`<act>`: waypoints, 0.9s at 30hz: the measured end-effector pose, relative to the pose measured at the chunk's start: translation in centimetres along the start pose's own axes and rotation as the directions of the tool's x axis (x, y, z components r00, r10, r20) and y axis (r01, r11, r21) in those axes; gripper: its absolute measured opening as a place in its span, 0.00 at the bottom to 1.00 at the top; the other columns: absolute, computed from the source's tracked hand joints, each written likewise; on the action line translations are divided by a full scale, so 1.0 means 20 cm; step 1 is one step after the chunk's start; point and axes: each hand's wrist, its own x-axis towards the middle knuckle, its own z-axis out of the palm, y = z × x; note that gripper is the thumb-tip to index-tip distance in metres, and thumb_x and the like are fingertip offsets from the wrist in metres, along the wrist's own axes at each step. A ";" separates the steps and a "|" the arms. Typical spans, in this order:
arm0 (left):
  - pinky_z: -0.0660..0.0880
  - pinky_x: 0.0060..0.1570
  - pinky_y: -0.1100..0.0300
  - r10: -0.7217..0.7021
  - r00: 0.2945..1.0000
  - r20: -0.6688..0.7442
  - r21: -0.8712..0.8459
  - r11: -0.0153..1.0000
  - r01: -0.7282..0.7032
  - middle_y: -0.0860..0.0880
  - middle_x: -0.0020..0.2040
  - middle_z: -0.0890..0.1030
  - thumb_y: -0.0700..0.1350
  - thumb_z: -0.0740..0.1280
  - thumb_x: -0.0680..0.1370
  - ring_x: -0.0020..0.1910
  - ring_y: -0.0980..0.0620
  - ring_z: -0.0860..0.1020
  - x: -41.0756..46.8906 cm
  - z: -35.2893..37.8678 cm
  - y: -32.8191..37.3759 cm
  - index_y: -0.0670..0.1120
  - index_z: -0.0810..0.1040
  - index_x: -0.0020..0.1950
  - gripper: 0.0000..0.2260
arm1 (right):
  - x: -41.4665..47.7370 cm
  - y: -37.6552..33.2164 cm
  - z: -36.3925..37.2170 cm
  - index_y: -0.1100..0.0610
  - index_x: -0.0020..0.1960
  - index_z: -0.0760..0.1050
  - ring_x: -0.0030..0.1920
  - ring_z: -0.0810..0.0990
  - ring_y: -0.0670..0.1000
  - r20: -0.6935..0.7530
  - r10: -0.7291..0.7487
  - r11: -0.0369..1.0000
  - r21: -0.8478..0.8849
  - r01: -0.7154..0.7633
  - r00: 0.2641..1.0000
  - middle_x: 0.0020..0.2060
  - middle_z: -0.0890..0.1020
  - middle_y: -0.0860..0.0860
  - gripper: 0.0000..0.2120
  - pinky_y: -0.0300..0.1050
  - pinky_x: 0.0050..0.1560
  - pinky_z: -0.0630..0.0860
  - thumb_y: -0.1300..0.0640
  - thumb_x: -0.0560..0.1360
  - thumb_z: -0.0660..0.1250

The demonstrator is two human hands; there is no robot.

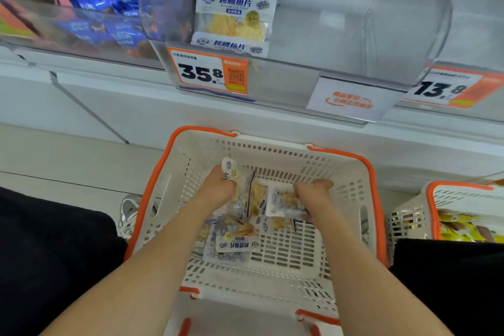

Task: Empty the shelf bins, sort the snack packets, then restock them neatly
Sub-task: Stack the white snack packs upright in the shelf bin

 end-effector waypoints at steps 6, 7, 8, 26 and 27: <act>0.76 0.50 0.52 0.101 0.994 0.038 -0.125 0.988 -0.096 0.52 0.61 0.80 0.36 0.58 0.82 0.57 0.48 0.79 -0.12 -0.05 0.15 0.53 0.73 0.71 0.20 | -0.31 -0.20 -0.03 0.69 0.57 0.79 0.41 0.88 0.60 0.301 -0.058 0.981 0.195 -0.001 0.952 0.43 0.87 0.63 0.11 0.48 0.36 0.84 0.63 0.80 0.65; 0.76 0.53 0.51 0.097 0.995 0.029 -0.160 0.983 -0.091 0.52 0.61 0.82 0.39 0.58 0.82 0.58 0.46 0.80 -0.14 -0.08 0.16 0.55 0.75 0.71 0.20 | -0.34 -0.21 -0.06 0.71 0.59 0.79 0.47 0.88 0.62 0.344 -0.067 0.964 0.263 -0.028 0.937 0.48 0.87 0.65 0.14 0.49 0.39 0.85 0.62 0.81 0.62; 0.77 0.56 0.48 0.083 0.996 0.012 -0.199 0.977 -0.079 0.52 0.61 0.84 0.41 0.59 0.82 0.59 0.44 0.81 -0.16 -0.10 0.16 0.57 0.76 0.70 0.20 | -0.38 -0.22 -0.09 0.71 0.61 0.78 0.51 0.88 0.62 0.395 -0.079 0.953 0.300 -0.047 0.915 0.51 0.86 0.65 0.15 0.50 0.43 0.86 0.63 0.82 0.61; 0.82 0.55 0.45 0.232 0.962 -0.144 -0.374 0.887 -0.270 0.47 0.51 0.87 0.53 0.65 0.82 0.52 0.45 0.86 -0.53 -0.15 0.39 0.49 0.82 0.57 0.11 | -0.83 -0.36 -0.04 0.68 0.55 0.76 0.30 0.85 0.56 0.323 -0.199 0.853 -0.408 0.326 0.925 0.35 0.87 0.60 0.29 0.40 0.25 0.76 0.39 0.83 0.64; 0.82 0.54 0.42 0.282 0.952 -0.123 -0.265 0.915 -0.305 0.44 0.51 0.86 0.46 0.69 0.79 0.52 0.43 0.85 -0.54 -0.17 0.40 0.50 0.82 0.57 0.08 | -0.86 -0.38 -0.04 0.67 0.54 0.74 0.30 0.85 0.56 0.332 -0.185 0.819 -0.468 0.332 0.925 0.35 0.87 0.61 0.29 0.42 0.27 0.78 0.38 0.83 0.63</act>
